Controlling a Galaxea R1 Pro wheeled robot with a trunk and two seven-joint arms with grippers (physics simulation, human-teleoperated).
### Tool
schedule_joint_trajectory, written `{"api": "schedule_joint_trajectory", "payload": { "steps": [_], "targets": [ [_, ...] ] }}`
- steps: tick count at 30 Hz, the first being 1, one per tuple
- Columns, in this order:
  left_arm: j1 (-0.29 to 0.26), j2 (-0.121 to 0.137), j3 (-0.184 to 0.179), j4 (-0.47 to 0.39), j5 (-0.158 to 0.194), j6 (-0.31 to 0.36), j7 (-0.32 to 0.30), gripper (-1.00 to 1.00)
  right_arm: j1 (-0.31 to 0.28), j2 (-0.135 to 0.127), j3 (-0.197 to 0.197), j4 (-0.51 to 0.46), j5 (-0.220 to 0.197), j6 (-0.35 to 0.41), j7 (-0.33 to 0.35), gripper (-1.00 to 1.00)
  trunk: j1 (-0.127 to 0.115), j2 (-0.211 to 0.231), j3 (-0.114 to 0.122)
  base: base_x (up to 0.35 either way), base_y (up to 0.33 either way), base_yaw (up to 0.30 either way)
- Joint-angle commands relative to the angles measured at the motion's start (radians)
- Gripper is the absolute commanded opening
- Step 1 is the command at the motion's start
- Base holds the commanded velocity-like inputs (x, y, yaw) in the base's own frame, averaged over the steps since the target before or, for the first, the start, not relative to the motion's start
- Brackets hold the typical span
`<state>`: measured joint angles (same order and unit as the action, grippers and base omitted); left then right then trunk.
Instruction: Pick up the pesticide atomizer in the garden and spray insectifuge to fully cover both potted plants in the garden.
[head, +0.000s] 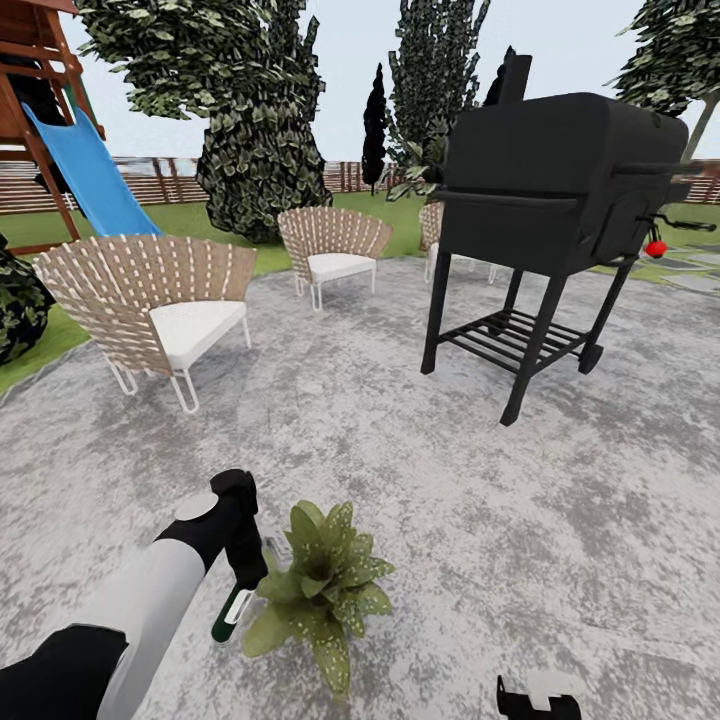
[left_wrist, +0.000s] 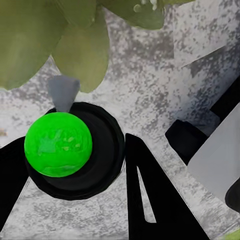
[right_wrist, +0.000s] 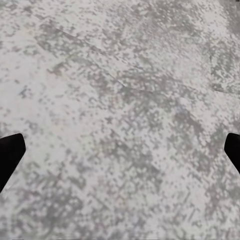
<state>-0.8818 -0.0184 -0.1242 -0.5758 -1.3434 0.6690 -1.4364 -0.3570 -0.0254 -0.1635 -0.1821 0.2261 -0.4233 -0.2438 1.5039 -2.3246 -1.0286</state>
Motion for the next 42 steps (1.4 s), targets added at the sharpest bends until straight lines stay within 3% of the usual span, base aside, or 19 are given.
{"api": "schedule_joint_trajectory", "payload": {
  "steps": [1,8,13,19,25,36,42],
  "targets": [
    [0.0,-0.001,-0.002,-0.001,-0.005,0.011,-0.007,-1.0,-0.001,0.001,-0.007,0.001,0.01,-0.003,-0.003,1.0,0.0,0.0,-0.001,0.257,0.189,0.0],
    [0.0,-0.002,-0.001,-0.002,-0.005,0.011,-0.007,-1.0,-0.001,0.001,-0.007,0.001,0.01,-0.003,-0.004,1.0,0.0,0.0,-0.001,0.179,0.135,-0.191],
    [-0.029,0.0,0.003,-0.034,-0.006,0.011,0.041,-1.0,-0.001,0.001,-0.007,0.002,0.01,-0.003,-0.004,1.0,0.0,0.0,-0.001,0.003,0.002,-0.01],
    [-0.013,0.004,0.013,-0.033,0.001,0.011,0.078,-1.0,0.0,0.001,-0.006,0.003,0.01,-0.003,-0.003,1.0,0.0,0.0,-0.001,0.0,0.0,0.0],
    [-0.011,0.002,0.014,-0.03,0.008,0.057,0.092,-1.0,-0.001,0.001,-0.005,0.003,0.01,-0.003,-0.003,1.0,0.0,0.0,-0.001,0.0,0.0,0.0],
    [0.096,-0.009,0.009,-0.03,0.0,0.052,0.098,-1.0,0.0,0.001,-0.005,0.003,0.01,-0.003,-0.003,1.0,0.0,0.0,-0.001,0.062,0.0,0.0],
    [0.09,-0.011,0.013,-0.047,0.007,0.056,0.099,-1.0,-0.001,0.001,-0.005,0.003,0.01,-0.003,-0.003,1.0,0.0,0.0,-0.001,0.0,0.0,0.0]
  ]
}}
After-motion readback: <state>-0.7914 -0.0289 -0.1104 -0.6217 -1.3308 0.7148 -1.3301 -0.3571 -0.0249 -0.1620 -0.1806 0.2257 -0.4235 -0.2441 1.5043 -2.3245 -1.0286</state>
